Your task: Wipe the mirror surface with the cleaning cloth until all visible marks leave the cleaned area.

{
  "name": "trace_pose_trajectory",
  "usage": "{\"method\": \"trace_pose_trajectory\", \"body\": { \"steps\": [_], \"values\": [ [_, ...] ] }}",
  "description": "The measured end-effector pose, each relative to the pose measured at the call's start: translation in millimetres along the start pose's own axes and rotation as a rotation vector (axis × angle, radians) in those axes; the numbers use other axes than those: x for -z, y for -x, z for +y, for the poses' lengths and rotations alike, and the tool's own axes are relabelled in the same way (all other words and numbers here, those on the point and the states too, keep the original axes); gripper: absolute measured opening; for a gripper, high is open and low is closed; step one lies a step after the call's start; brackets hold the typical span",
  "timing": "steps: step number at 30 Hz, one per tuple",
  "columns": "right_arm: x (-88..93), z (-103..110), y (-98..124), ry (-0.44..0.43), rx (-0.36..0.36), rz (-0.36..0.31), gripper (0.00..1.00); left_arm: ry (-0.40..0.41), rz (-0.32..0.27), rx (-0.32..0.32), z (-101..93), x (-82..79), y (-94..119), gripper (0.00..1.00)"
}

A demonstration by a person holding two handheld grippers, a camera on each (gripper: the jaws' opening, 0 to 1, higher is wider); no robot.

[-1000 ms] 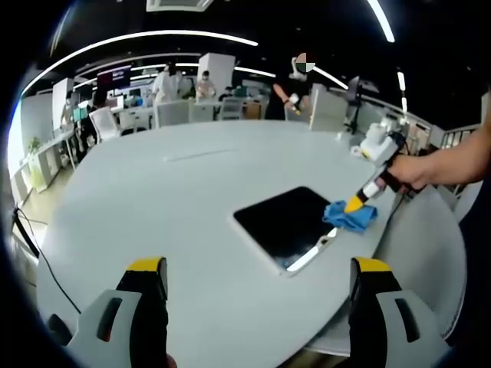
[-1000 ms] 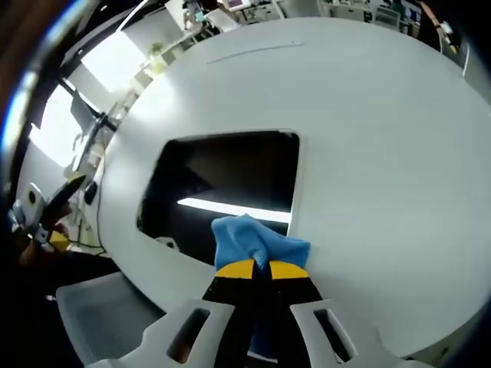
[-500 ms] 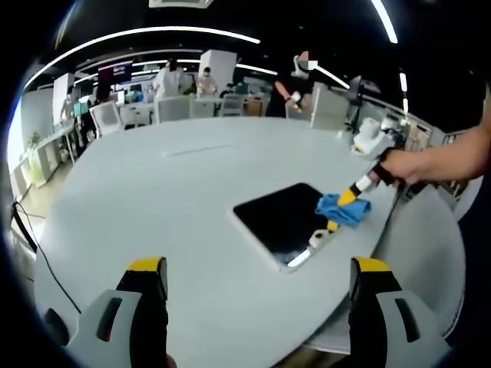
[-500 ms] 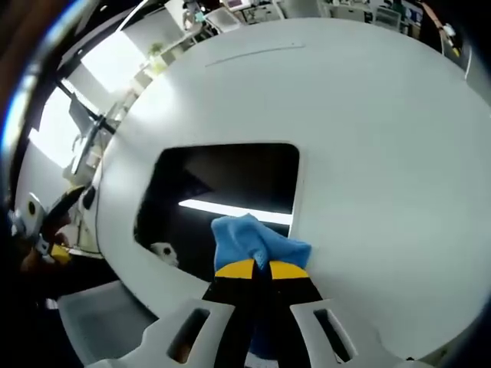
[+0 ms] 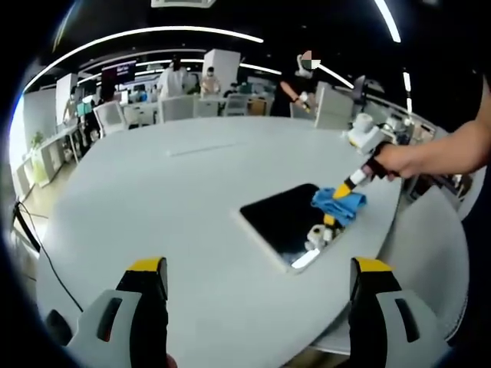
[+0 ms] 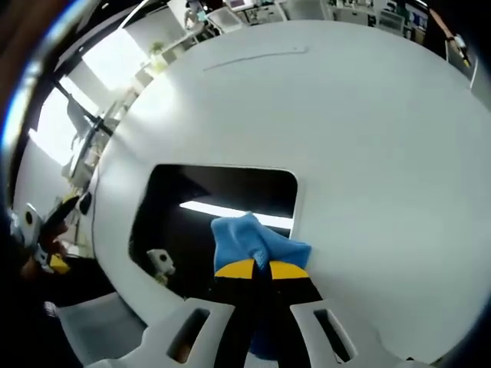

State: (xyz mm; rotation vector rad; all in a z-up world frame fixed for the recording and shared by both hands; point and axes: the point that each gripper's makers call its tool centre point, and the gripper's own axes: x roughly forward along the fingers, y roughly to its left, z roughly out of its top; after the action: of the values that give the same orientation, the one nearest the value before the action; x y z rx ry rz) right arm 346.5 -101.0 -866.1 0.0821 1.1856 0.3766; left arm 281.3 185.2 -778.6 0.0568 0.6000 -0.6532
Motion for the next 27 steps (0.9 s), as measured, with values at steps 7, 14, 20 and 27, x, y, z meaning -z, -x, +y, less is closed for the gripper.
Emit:
{"method": "trace_pose_trajectory", "body": {
  "steps": [7, 14, 20, 27],
  "values": [
    [-17.0, -4.5, -6.3, 0.004, 0.006, -0.009, 0.0, 0.016, 0.001, -0.005, 4.8, 0.2, 0.2, 0.99],
    [-35.1, -9.5, -12.8, 0.005, 0.007, -0.017, 0.0, 0.009, 0.004, -0.021, 9.4, -1.2, -0.4, 0.99],
    [-48.0, -13.0, -17.3, 0.004, 0.011, -0.019, 0.0, 0.027, -0.002, -0.03, 12.0, -2.6, 0.8, 0.99],
    [-61.0, -17.3, -23.2, 0.004, 0.018, -0.024, 0.0, 0.036, 0.004, -0.037, 14.5, 1.1, 2.0, 0.99]
  ]
}}
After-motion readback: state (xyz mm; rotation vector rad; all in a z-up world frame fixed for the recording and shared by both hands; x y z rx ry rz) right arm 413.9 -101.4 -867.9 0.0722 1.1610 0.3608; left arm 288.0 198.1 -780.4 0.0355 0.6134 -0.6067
